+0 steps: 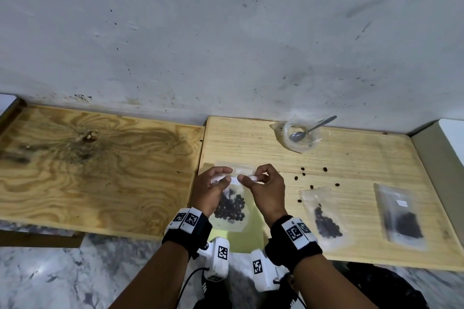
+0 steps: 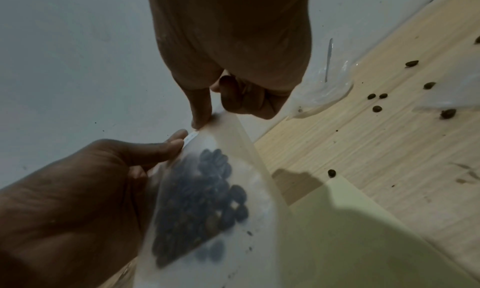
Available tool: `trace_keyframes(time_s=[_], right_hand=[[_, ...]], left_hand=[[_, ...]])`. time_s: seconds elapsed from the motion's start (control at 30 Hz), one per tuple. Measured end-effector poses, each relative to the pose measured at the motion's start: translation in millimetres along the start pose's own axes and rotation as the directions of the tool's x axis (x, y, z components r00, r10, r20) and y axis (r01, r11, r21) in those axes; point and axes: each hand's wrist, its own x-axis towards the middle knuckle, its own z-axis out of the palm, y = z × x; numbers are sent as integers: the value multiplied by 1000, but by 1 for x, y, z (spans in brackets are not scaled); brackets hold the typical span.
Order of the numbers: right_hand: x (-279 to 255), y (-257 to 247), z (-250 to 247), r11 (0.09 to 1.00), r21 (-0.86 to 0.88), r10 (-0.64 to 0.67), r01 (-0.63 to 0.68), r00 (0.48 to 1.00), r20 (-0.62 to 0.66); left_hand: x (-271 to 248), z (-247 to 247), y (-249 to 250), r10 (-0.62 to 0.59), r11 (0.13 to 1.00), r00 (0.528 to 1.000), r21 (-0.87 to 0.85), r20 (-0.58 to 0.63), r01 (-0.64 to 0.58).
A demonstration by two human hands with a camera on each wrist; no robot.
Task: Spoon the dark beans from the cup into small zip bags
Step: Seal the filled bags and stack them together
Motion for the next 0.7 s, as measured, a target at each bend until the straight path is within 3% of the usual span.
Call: trace_keyframes(time_s=[0.2,0.33,0.47,0.7], right_hand=[[-1,-4,5,990,-74,-124,124,992,2],[-5,-5,7,984,-49,-168,173,982,85],[-7,0,10,973,-98,-202,211,975,97],[-12,7,-11,989,-77,-115,123,988,100]], left_hand=[[-2,-2,5,-39,997,999,-67,-11,39],[-1,-6,3,-40,990,999,-133,-35,35],[-2,-12,1,15,998,1000,-53,-7,-16],[2,-2,0,-21,997,1000,-69,-21,20]])
